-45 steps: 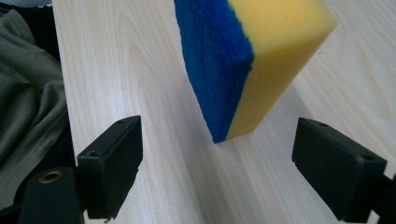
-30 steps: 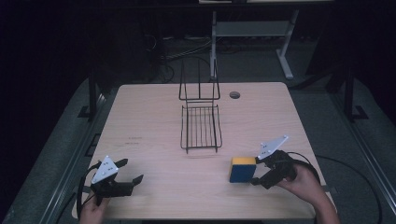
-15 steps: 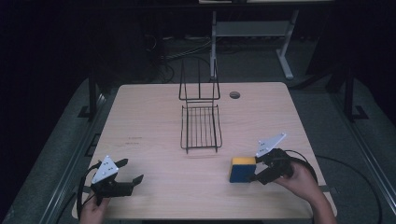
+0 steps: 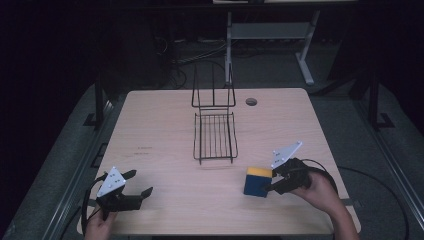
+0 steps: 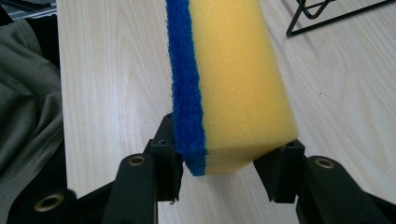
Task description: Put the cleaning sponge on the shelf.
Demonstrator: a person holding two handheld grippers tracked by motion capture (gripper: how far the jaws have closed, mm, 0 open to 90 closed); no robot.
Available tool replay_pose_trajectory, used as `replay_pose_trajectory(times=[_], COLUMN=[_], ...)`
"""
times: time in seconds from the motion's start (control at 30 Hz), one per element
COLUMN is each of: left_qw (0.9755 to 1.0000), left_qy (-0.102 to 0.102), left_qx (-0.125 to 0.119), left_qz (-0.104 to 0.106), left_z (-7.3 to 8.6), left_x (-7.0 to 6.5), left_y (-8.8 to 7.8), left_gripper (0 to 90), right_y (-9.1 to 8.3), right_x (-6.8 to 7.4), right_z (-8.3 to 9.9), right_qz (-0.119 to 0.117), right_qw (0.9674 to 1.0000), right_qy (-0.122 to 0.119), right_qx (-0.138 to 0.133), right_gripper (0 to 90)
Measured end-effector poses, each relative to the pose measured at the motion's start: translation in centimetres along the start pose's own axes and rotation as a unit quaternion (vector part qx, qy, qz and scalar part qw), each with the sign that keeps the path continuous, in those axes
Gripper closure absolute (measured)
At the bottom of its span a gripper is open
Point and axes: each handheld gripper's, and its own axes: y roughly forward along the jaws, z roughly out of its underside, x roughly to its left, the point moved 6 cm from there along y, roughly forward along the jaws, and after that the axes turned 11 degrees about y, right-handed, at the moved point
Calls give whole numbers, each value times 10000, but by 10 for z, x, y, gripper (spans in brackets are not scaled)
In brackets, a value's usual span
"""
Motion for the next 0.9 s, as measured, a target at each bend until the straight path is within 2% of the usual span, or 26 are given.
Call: replay_pose_trajectory(times=[0.13, 0.27, 0.9], left_qw=[10000, 10000, 10000], left_qy=[-4, 3, -14], left_qx=[-1, -3, -20], left_qz=[-2, -7, -22], left_z=[0, 0, 0], left_x=[0, 0, 1], left_y=[0, 0, -1], left_gripper=[162, 162, 162], right_y=[-2, -4, -4], right_x=[1, 2, 6], right_z=[-2, -5, -24], right_qz=[1, -74, -125], right_qw=[10000, 9999, 9994], right_qy=[-70, -43, -316], right_qx=[-41, -139, 9], right_gripper=[559, 561, 562])
